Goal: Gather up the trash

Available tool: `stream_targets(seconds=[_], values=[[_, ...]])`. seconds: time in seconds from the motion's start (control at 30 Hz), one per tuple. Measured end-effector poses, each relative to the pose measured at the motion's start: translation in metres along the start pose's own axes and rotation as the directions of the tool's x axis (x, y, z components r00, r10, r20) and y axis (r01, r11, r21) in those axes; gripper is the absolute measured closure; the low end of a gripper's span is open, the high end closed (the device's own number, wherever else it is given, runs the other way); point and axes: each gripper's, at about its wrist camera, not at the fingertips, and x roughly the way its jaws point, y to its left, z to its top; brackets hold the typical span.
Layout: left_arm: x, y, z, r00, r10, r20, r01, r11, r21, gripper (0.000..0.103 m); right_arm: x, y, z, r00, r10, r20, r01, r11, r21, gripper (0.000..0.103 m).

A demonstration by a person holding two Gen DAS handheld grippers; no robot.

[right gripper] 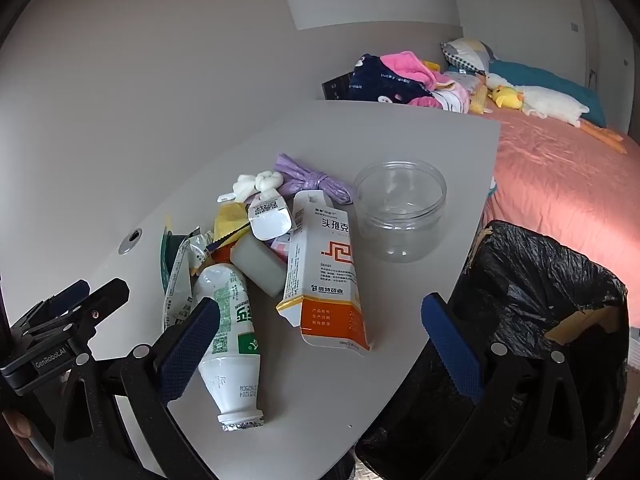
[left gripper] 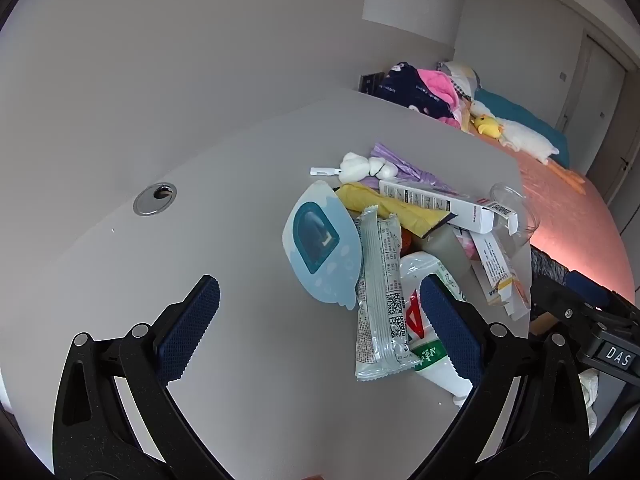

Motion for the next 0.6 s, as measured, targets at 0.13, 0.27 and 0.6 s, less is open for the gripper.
stream_targets(seconds=[0.13, 0.27, 0.6], values=[[-0.0043, -0.0016, -0.0027, 0.999, 0.025, 0.024, -0.026, 0.999, 0.027, 0.006, -0.0012, -0.0012, -0.0010, 1.000, -0.003, 0.000, 0.003, 1.000, 0.000, 0.003], [-0.0005, -0.0065, -0.0030, 0.999, 0.027, 0.021, -0.027, 0.999, 0.029, 0.006, -0.0020, -0.0002, 0.0002, 1.000, -0.005, -0.002, 0.005, 1.000, 0.000, 0.003], [-0.0028, -0.0061, -0.0013, 1.000, 0.025, 0.012, -0.025, 0.999, 0.023, 0.006, -0.0040, -0.0021, -0.0009, 1.000, 0.004, -0.002, -0.004, 1.000, 0.009, 0.003]])
